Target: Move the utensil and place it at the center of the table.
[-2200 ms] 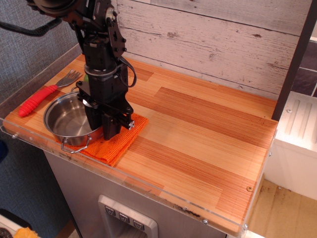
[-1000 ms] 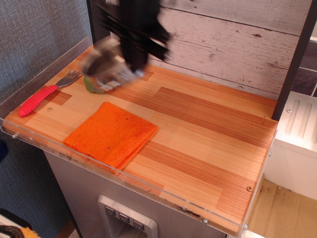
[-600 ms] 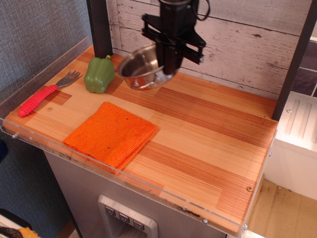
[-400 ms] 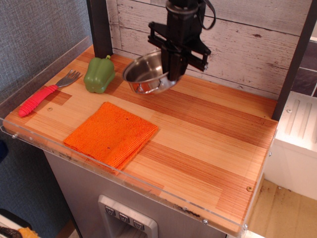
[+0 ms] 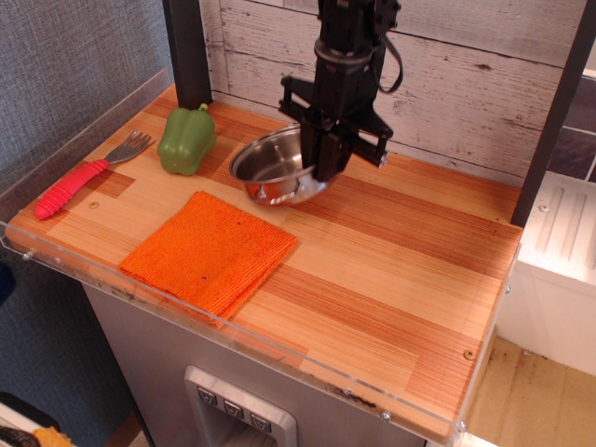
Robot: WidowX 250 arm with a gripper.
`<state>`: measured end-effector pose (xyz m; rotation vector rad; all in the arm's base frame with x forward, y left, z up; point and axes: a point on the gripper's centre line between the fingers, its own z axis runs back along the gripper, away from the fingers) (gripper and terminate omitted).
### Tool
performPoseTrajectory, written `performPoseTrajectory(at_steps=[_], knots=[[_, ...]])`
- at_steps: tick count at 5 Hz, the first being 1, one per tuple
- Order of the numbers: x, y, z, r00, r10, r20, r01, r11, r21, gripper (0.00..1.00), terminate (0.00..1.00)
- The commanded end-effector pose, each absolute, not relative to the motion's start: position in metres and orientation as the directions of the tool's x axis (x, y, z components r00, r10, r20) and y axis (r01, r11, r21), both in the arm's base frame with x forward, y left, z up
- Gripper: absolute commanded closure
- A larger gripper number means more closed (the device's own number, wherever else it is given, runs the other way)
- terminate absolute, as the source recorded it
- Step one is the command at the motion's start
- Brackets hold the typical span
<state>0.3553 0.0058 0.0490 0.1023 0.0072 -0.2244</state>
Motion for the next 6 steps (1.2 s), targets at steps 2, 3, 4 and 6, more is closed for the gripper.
performPoseTrajectory(at_steps=[2, 3, 4, 6], knots=[[0.342, 0.038, 0.126, 0.973, -0.112, 0.204, 0.098, 0.992, 0.078, 0.0, 0.0], [0.308, 0.055, 0.173, 0.954, -0.074, 0.289, 0.052, 0.995, 0.085, 0.0, 0.0], [0.282, 0.067, 0.18, 0.959, -0.071, 0.275, 0.051, 0.996, 0.08, 0.0, 0.0], [0.264, 0.084, 0.162, 0.981, -0.045, 0.191, 0.037, 0.998, 0.045, 0.0, 0.0]])
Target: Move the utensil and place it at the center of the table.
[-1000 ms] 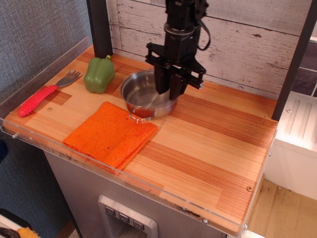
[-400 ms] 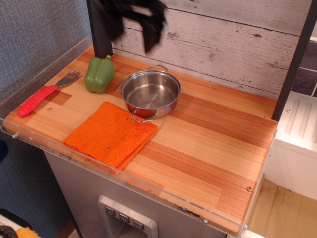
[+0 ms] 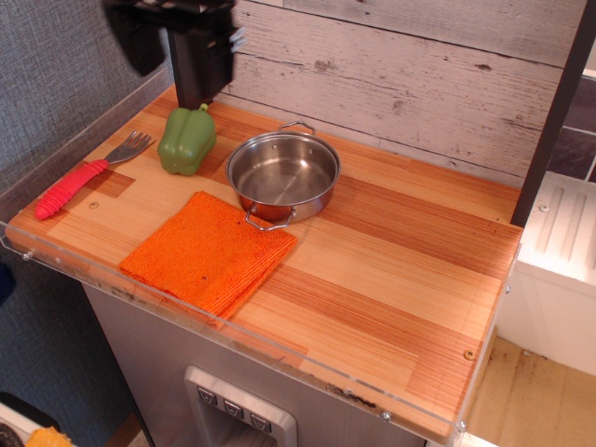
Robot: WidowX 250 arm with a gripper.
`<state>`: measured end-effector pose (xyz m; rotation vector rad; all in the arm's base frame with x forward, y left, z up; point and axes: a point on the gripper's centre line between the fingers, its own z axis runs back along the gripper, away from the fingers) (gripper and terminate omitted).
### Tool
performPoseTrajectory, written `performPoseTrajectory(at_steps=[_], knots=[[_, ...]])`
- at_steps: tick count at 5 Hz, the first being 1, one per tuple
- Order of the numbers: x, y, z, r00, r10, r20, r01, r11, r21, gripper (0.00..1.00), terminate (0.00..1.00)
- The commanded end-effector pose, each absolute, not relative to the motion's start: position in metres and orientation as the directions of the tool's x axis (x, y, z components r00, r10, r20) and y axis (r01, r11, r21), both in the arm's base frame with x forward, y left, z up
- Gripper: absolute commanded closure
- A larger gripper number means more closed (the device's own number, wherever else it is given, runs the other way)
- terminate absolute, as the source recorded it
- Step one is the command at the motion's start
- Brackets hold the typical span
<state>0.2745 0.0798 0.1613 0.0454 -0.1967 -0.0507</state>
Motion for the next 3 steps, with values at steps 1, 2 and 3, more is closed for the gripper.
performPoseTrajectory(at_steps=[1, 2, 3], knots=[[0.265, 0.0861, 0.156, 0.983, -0.051, 0.179, 0.037, 0.996, 0.083, 0.0, 0.0], [0.265, 0.0861, 0.156, 0.983, -0.051, 0.179, 0.037, 0.996, 0.083, 0.0, 0.0], [0.265, 0.0861, 0.156, 0.983, -0.051, 0.179, 0.037, 0.996, 0.083, 0.0, 1.0]])
